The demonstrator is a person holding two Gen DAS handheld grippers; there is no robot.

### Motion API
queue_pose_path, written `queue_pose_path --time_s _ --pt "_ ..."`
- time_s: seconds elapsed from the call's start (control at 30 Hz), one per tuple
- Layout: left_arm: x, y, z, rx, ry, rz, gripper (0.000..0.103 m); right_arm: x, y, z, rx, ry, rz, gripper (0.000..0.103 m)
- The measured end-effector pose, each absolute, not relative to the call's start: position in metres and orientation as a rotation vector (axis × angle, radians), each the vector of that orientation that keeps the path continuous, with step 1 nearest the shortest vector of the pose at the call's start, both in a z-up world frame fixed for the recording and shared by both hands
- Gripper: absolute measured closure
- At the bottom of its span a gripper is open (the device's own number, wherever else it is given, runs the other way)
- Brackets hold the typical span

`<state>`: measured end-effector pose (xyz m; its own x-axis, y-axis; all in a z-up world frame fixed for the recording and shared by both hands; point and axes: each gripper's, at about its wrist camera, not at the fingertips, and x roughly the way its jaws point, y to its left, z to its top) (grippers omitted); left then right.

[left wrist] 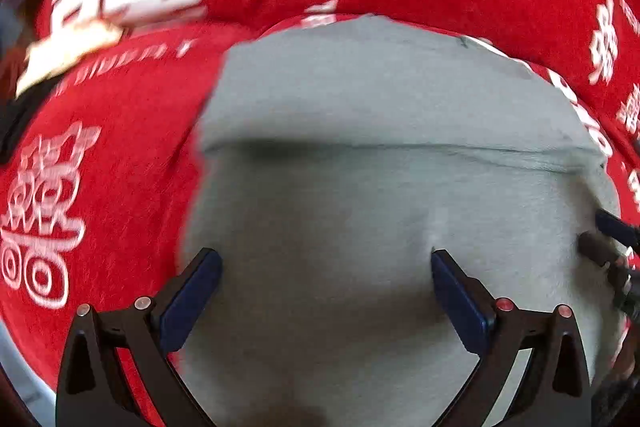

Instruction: Fold small clothes

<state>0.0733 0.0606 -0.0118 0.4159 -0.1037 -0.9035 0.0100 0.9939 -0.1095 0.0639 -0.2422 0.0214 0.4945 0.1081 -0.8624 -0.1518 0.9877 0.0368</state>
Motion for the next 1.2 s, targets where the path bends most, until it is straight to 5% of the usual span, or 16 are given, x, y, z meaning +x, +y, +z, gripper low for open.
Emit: queue_pose_path --time_s 0.23,0.57,0.63,1.03,1.2 --pt "0.03 0.098 0.001 -0.144 1.122 0.031 0.0 0.014 -0.276 0.038 -0.029 1.024 0.028 0.033" --pt "-0.032 0.008 -0.007 -0.03 1.104 -0.082 0.0 -0.033 -0.151 0.022 -0.233 1.012 0.268 0.032" --pt "-0.041 0.006 -0.006 -0.005 1.051 -0.083 0.0 -0.039 -0.155 0.019 -0.238 0.974 0.261 0.022" --pt "-0.062 0.082 -0.008 -0.031 1.082 0.02 0.0 -0.07 -0.249 0.025 -0.143 0.964 0.138 0.022" --pt "-0.086 0.04 0.001 -0.034 1.077 -0.134 0.0 -0.103 -0.207 0.031 -0.219 0.913 0.278 0.022"
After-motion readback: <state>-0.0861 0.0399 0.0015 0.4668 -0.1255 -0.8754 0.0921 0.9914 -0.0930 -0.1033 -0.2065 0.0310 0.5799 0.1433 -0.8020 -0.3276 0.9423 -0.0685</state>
